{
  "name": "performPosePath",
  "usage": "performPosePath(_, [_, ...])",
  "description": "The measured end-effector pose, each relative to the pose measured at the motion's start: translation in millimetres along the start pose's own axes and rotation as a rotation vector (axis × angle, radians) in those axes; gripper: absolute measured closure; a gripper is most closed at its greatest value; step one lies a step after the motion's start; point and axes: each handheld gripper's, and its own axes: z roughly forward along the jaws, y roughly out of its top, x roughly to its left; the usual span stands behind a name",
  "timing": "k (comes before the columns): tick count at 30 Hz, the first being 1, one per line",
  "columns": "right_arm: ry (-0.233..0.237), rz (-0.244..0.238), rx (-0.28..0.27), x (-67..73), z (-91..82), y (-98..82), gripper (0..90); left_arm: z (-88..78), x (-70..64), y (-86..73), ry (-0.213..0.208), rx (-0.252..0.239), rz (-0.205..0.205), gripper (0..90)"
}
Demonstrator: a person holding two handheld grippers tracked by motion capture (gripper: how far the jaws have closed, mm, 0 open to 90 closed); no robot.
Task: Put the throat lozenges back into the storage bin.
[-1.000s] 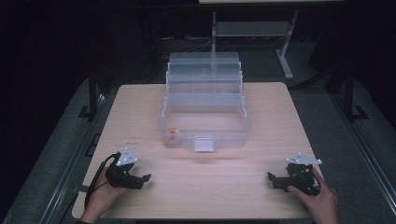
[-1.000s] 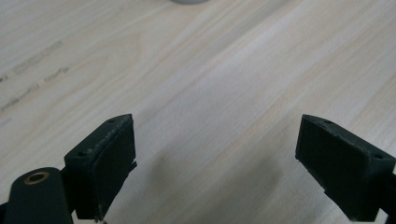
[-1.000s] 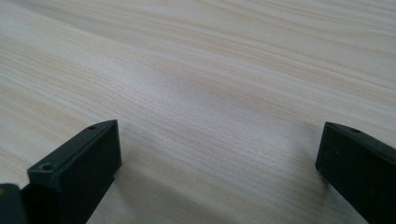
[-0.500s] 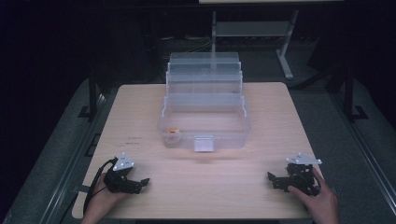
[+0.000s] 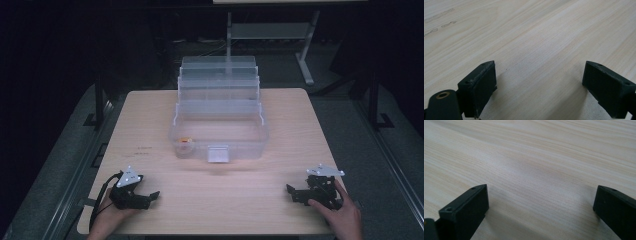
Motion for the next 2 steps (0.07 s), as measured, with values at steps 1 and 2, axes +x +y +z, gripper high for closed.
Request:
performPosePath(1, [0.000, 0.000, 0.000, 0.0, 0.0, 0.0, 0.0, 0.0, 0.0, 0.0, 0.000, 0.000, -0.001, 11.0])
performPosePath(2, [0.000, 0.000, 0.000, 0.0, 0.0, 0.0, 0.0, 0.0, 0.0, 0.0, 0.000, 0.000, -0.001, 11.0])
